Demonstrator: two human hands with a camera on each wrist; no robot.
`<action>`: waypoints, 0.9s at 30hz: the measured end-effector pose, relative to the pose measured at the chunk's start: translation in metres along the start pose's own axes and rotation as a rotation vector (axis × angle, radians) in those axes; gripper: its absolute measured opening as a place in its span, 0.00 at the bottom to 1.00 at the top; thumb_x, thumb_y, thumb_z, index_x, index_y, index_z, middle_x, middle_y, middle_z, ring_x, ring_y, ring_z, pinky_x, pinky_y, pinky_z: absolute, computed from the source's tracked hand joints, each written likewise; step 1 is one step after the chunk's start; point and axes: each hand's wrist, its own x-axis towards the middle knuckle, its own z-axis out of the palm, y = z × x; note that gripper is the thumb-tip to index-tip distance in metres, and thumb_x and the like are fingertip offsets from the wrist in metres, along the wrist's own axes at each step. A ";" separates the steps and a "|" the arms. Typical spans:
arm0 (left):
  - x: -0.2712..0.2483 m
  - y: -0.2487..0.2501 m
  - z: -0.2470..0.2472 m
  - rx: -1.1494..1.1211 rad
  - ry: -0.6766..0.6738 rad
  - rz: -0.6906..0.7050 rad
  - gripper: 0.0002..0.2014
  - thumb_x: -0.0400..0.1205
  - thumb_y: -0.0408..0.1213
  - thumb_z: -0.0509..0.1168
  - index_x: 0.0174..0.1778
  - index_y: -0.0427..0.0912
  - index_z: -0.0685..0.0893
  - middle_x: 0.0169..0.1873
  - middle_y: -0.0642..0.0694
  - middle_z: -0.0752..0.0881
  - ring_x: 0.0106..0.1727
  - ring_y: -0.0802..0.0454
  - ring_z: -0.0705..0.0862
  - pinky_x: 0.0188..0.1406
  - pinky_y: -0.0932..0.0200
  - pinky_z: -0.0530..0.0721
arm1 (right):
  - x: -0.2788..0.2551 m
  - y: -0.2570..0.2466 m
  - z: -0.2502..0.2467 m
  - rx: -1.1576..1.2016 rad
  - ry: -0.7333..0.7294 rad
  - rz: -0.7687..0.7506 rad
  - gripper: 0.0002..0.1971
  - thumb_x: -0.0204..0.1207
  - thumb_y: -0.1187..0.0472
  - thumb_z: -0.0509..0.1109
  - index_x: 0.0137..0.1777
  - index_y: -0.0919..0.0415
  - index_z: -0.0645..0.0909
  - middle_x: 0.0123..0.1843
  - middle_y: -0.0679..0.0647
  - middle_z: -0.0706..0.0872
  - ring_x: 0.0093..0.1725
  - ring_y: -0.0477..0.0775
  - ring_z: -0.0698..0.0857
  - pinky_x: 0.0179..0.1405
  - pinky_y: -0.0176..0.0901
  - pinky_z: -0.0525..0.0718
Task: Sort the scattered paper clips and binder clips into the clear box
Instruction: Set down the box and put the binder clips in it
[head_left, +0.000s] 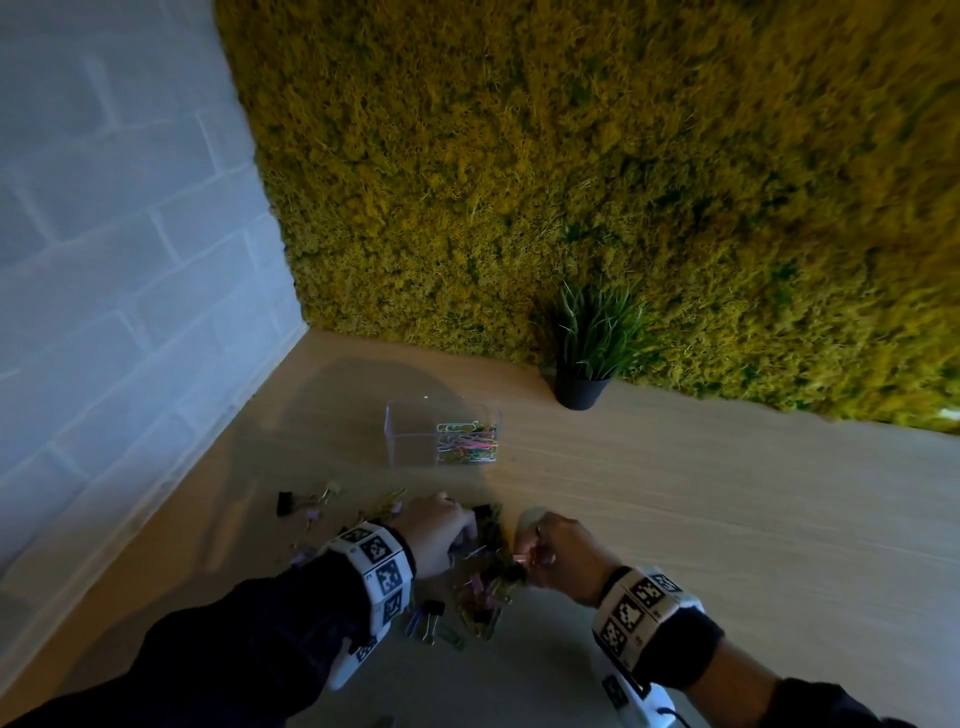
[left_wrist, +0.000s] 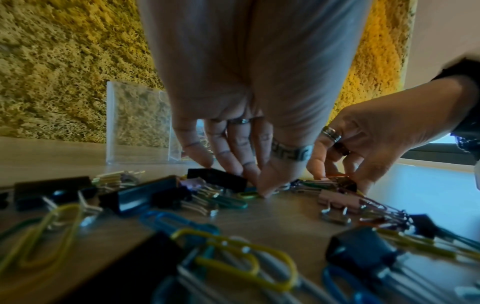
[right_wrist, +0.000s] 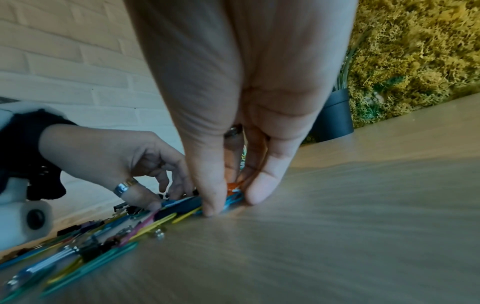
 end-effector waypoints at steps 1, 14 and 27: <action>0.002 -0.002 0.001 0.008 0.007 -0.004 0.17 0.79 0.30 0.61 0.64 0.46 0.78 0.56 0.45 0.84 0.65 0.48 0.74 0.64 0.41 0.74 | 0.001 0.000 0.001 0.010 0.011 0.011 0.10 0.68 0.65 0.74 0.44 0.49 0.81 0.35 0.37 0.75 0.31 0.33 0.74 0.33 0.19 0.74; 0.003 -0.005 -0.003 -0.586 -0.047 -0.164 0.11 0.86 0.33 0.48 0.44 0.47 0.73 0.35 0.52 0.72 0.52 0.44 0.79 0.54 0.51 0.72 | 0.010 0.005 -0.009 -0.015 0.103 0.027 0.10 0.72 0.73 0.67 0.50 0.65 0.85 0.47 0.56 0.87 0.46 0.44 0.80 0.35 0.19 0.69; 0.006 0.013 0.018 0.008 0.146 -0.080 0.08 0.81 0.31 0.59 0.37 0.47 0.74 0.50 0.46 0.80 0.64 0.43 0.77 0.69 0.43 0.64 | 0.004 0.000 -0.002 -0.207 0.078 -0.034 0.10 0.75 0.69 0.60 0.53 0.67 0.78 0.57 0.63 0.83 0.56 0.61 0.82 0.52 0.43 0.75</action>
